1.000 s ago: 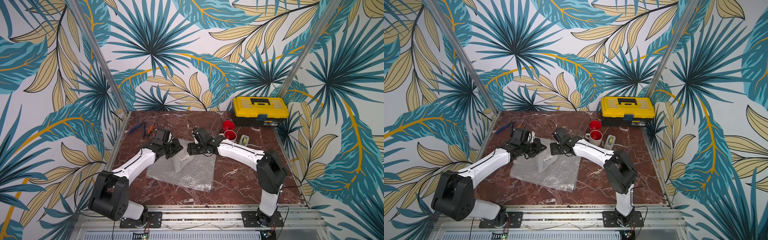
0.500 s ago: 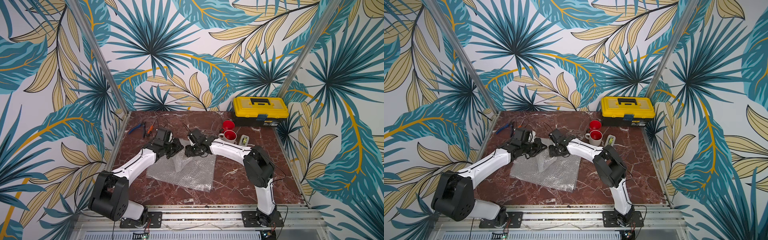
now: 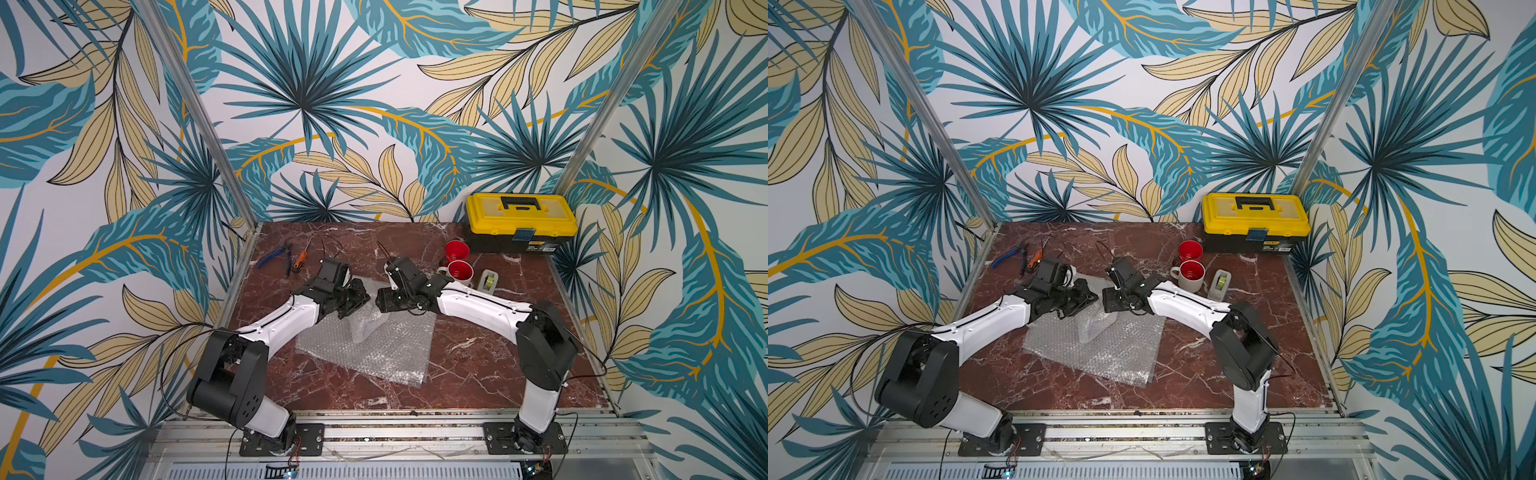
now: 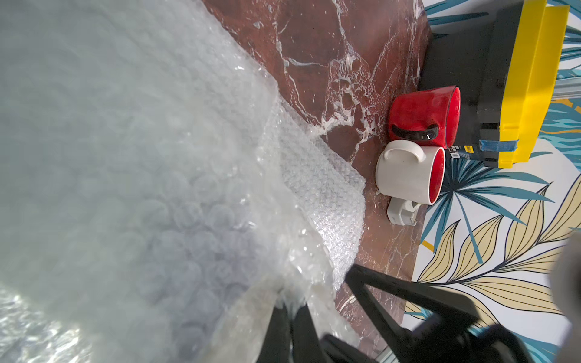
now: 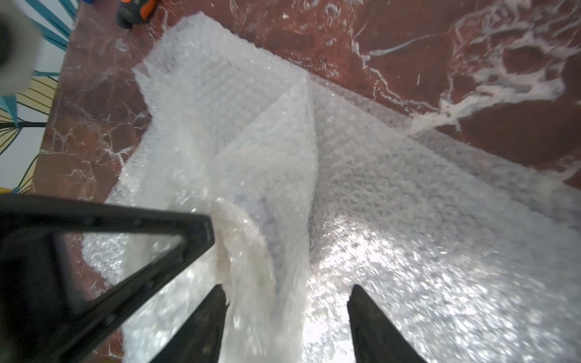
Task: Wrap mugs in bubble wrap
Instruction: Wrap the mug in bubble wrap.
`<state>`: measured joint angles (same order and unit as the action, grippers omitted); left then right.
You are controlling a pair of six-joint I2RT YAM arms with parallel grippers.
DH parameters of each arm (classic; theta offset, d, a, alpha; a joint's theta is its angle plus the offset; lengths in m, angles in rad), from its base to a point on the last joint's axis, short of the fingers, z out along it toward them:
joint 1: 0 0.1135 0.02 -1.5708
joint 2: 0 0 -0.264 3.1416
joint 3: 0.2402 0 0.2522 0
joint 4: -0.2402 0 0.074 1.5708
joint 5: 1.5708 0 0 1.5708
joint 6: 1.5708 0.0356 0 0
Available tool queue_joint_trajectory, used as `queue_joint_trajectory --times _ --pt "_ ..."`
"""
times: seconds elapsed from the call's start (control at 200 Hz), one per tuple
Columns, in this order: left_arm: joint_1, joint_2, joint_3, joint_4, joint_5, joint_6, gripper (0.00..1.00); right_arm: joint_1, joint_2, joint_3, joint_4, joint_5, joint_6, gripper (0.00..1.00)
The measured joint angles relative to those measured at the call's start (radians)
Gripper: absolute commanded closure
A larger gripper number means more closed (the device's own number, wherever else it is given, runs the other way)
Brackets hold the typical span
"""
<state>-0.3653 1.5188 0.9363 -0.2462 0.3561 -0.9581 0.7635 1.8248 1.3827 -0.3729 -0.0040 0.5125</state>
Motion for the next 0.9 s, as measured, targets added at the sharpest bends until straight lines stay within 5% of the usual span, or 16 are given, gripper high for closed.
queue_joint_trajectory --times 0.901 --pt "0.000 0.008 -0.001 0.012 -0.001 -0.001 0.96 0.001 0.112 -0.037 0.169 -0.153 0.042 0.27"
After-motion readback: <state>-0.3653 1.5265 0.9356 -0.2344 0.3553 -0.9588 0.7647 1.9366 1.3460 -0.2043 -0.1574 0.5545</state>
